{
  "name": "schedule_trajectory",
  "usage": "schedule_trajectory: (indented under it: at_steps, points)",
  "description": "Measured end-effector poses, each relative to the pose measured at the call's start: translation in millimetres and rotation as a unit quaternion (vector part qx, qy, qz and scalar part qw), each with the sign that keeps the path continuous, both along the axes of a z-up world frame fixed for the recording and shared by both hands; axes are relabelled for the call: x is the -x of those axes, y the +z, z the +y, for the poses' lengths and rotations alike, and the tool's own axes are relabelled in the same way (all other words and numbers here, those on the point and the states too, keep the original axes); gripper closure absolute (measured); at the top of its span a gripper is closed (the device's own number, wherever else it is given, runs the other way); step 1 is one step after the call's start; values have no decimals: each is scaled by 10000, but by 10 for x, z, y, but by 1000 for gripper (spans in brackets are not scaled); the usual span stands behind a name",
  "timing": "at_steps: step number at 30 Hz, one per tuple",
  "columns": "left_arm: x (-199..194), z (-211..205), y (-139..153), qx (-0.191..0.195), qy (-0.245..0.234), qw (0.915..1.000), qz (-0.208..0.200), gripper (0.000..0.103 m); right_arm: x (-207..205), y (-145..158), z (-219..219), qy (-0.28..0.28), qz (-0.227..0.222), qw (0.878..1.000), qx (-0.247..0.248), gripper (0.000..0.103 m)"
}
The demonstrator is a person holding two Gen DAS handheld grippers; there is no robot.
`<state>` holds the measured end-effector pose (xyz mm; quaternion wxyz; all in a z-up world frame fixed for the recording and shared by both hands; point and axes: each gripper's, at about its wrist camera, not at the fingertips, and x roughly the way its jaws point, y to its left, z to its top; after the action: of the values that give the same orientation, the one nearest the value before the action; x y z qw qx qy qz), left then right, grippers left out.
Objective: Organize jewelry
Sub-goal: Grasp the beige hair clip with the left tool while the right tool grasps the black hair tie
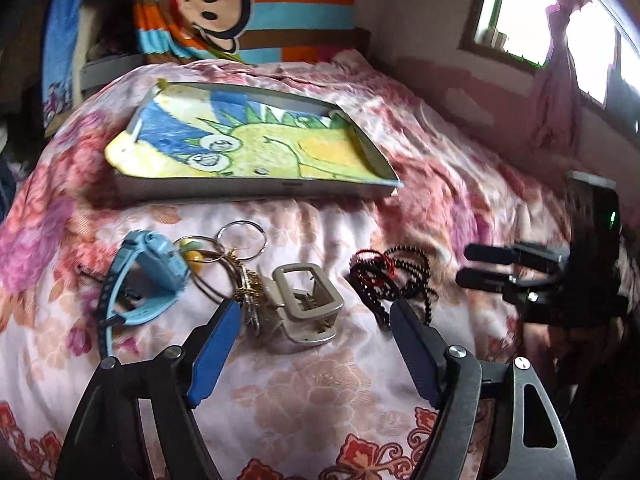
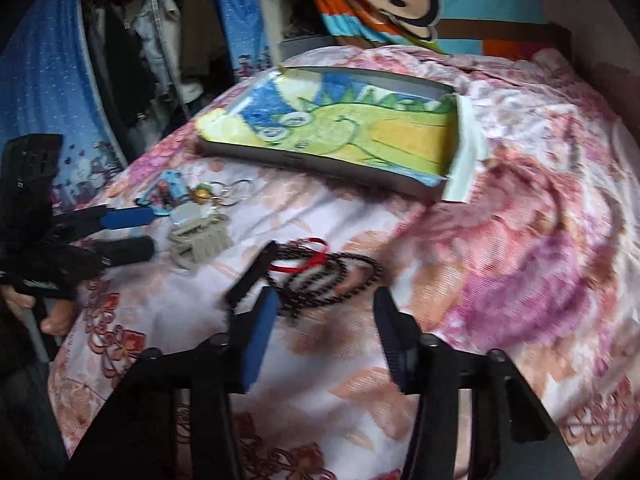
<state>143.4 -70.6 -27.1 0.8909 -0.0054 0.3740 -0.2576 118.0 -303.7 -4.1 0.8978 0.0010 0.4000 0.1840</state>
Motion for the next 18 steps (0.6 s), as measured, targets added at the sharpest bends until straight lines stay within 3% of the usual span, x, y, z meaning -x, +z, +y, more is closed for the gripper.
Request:
schedule_trajectory:
  at_steps: [3, 8, 13, 18]
  points:
    - [-51, -75, -42, -246, -55, 9997, -1, 36, -76, -43, 52, 288, 177, 9990, -306, 69]
    - [-105, -68, -109, -279, -52, 9995, 151, 42, -150, -137, 111, 466, 472, 9954, -695, 69]
    - [-174, -70, -128, -239, 19, 9995, 189, 56, -231, -219, 231, 526, 668, 9929, -831, 69]
    - [-216, -67, -133, -130, 58, 9996, 237, 58, -339, -331, 328, 416, 916, 9912, -863, 69]
